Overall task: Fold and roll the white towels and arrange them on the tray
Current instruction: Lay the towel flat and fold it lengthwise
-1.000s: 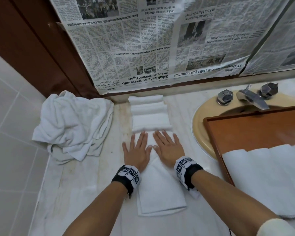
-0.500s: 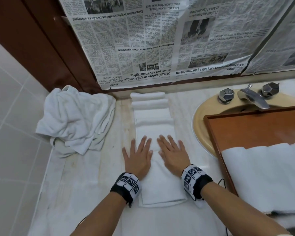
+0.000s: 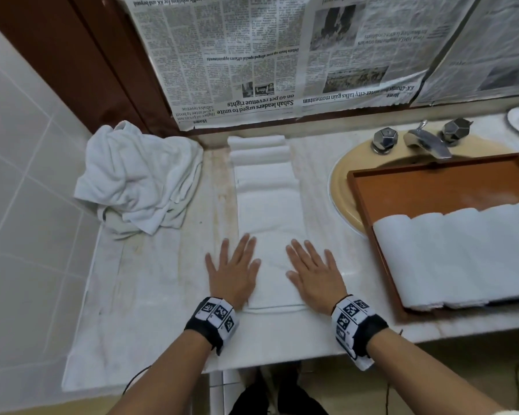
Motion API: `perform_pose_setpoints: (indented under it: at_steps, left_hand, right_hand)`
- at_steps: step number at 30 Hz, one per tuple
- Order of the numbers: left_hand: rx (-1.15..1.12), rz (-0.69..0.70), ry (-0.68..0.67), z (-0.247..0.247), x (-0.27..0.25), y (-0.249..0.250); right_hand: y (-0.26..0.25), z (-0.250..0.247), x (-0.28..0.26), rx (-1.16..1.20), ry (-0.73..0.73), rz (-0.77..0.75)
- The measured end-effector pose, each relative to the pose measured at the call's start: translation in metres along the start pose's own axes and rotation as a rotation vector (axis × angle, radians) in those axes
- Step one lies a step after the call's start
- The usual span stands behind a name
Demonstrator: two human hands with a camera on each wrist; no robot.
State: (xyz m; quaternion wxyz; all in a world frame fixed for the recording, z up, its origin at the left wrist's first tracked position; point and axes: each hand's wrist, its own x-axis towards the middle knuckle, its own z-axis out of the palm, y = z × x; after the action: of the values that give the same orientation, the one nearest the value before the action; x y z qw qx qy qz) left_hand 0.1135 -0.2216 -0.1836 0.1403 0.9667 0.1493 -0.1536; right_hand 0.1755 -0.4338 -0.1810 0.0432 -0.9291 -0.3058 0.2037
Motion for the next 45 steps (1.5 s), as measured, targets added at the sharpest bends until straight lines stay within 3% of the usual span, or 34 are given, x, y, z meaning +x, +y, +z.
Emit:
perform_pose_setpoints:
  at_steps: [2,4,7,10,12,15,18,28,31,42,45]
  left_hand:
    - [-0.039,-0.08,-0.008,-0.006,-0.009,-0.011]
    - [-0.065,-0.103,0.029,-0.011,-0.018,-0.01]
    - [-0.086,0.023,0.021,-0.004,-0.035,0.013]
    - [-0.084,0.087,-0.028,0.01,-0.048,0.028]
    - [-0.115,0.054,0.039,0.011,-0.053,0.027]
    - [-0.256,-0.054,0.138,0.006,-0.06,0.017]
    - [-0.371,-0.114,0.131,0.006,-0.066,0.011]
    - [-0.751,-0.129,0.099,0.003,-0.074,-0.013]
    - [-0.729,-0.083,0.069,0.003,-0.079,-0.02]
    - [-0.516,0.082,-0.006,0.015,-0.096,-0.019]
    - [-0.518,0.057,-0.014,0.014,-0.1,-0.019]
  right_hand:
    - [0.011,-0.002,-0.016,0.007,0.0,-0.045]
    - [0.012,-0.007,-0.026,0.063,0.152,-0.123]
    - [-0.003,-0.007,-0.023,0.234,0.366,-0.071]
    - [-0.025,0.007,-0.022,0.176,0.184,-0.042]
    - [-0.03,0.017,-0.027,0.123,0.092,-0.053]
    - [-0.025,0.023,-0.037,0.188,0.138,-0.038]
    - [-0.021,0.03,-0.044,0.17,0.176,-0.027]
    - [-0.027,0.04,-0.055,0.173,0.178,0.055]
    - [-0.026,0.038,-0.058,0.228,0.18,0.072]
    - [-0.022,0.047,-0.067,0.059,0.127,0.055]
    - [-0.024,0.034,-0.07,0.12,0.24,0.076]
